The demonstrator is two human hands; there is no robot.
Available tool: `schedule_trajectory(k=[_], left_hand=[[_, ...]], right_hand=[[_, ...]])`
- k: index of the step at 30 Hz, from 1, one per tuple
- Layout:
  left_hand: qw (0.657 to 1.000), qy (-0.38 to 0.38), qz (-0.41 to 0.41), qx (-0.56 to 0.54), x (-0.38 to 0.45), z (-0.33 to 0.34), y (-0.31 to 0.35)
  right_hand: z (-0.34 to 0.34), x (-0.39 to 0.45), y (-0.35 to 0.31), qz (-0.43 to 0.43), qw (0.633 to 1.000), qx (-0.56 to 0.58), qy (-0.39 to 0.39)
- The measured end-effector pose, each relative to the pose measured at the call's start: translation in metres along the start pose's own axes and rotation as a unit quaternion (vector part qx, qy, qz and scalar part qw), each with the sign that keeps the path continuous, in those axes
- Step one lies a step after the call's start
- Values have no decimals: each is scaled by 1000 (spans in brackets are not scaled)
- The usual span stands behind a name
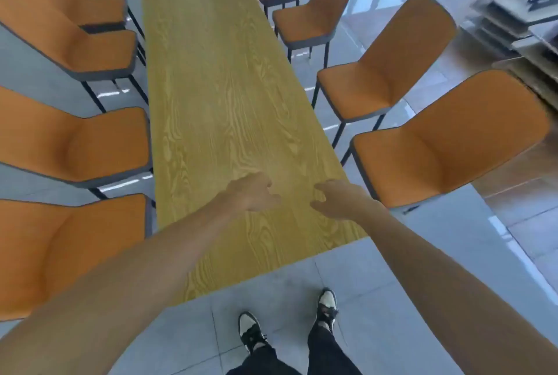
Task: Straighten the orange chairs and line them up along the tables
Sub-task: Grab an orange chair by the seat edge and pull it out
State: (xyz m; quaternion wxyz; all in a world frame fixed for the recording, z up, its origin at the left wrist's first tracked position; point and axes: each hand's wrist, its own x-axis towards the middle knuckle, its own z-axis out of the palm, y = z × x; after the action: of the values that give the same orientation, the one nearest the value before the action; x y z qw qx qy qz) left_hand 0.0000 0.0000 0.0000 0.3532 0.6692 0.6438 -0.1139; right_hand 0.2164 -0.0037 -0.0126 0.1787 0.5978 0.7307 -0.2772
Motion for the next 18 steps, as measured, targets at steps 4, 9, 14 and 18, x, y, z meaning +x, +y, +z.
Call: schedule_trajectory(k=[4, 9, 14, 18], left_hand=[[997, -65, 28, 38, 20, 33, 57], [992, -99, 45, 65, 55, 72, 151], [989, -109, 65, 73, 91, 103, 255], [985, -110, 95, 96, 117, 114, 336]], right_hand=[[20, -14, 67, 31, 999, 9, -18], [31, -34, 170, 74, 996, 48, -18], [19, -57, 281, 99, 992, 74, -11], [-1, -77, 361, 130, 989, 77, 3]])
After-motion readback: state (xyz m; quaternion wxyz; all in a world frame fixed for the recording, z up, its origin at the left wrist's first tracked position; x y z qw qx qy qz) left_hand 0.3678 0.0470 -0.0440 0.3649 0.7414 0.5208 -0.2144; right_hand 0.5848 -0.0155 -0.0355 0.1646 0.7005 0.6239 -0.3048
